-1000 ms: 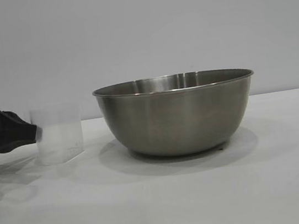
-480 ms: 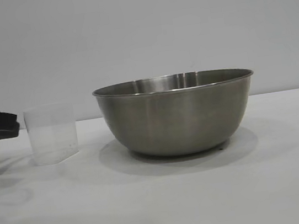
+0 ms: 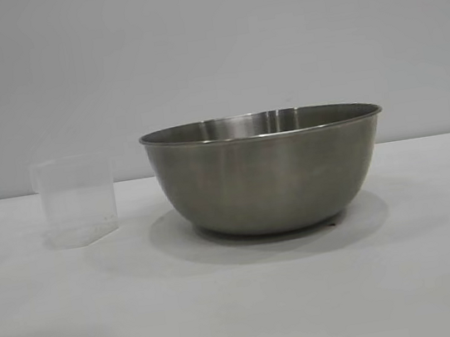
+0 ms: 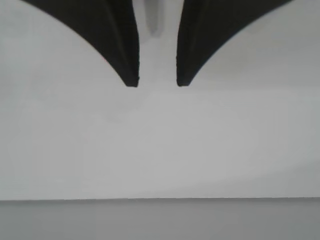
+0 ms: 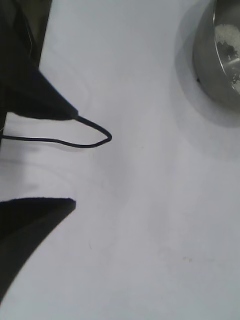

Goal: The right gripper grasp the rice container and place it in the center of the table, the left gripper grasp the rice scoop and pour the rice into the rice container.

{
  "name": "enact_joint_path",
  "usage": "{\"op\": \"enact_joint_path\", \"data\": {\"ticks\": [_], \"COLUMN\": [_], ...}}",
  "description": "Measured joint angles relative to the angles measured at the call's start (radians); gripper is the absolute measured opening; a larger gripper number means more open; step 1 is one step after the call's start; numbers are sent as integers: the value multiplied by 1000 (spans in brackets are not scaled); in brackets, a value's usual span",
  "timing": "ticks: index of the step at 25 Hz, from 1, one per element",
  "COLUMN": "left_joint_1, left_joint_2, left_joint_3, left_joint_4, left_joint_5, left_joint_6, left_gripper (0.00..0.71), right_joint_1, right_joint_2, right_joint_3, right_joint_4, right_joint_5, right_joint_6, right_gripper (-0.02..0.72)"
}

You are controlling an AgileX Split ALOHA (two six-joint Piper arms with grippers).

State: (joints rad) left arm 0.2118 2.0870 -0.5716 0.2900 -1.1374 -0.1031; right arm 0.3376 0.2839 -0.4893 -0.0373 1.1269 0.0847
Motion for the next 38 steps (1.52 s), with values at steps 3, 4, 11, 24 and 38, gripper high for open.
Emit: {"op": "enact_joint_path", "data": {"ticks": [3, 4, 11, 24, 38], "left_joint_1": [-4, -6, -62, -141, -141], "left_joint_2": [-32, -46, -201, -882, -1412], "left_joint_3": [0, 0, 10, 59, 67], "left_joint_4": [20, 21, 19, 47, -85], "left_joint_5": [0, 0, 158, 941, 1628], "left_joint_6": [32, 38, 61, -102, -147], "left_gripper": [148, 148, 148, 148, 148], "right_joint_1": [0, 0, 0, 0, 0], "right_joint_2": [0, 0, 0, 0, 0], "right_joint_3": [0, 0, 0, 0, 0], "right_joint_4": [0, 0, 0, 0, 0], "right_joint_5": [0, 0, 0, 0, 0], "right_joint_6": [1, 1, 1, 2, 2], "right_gripper": [300, 300, 300, 300, 300]}}
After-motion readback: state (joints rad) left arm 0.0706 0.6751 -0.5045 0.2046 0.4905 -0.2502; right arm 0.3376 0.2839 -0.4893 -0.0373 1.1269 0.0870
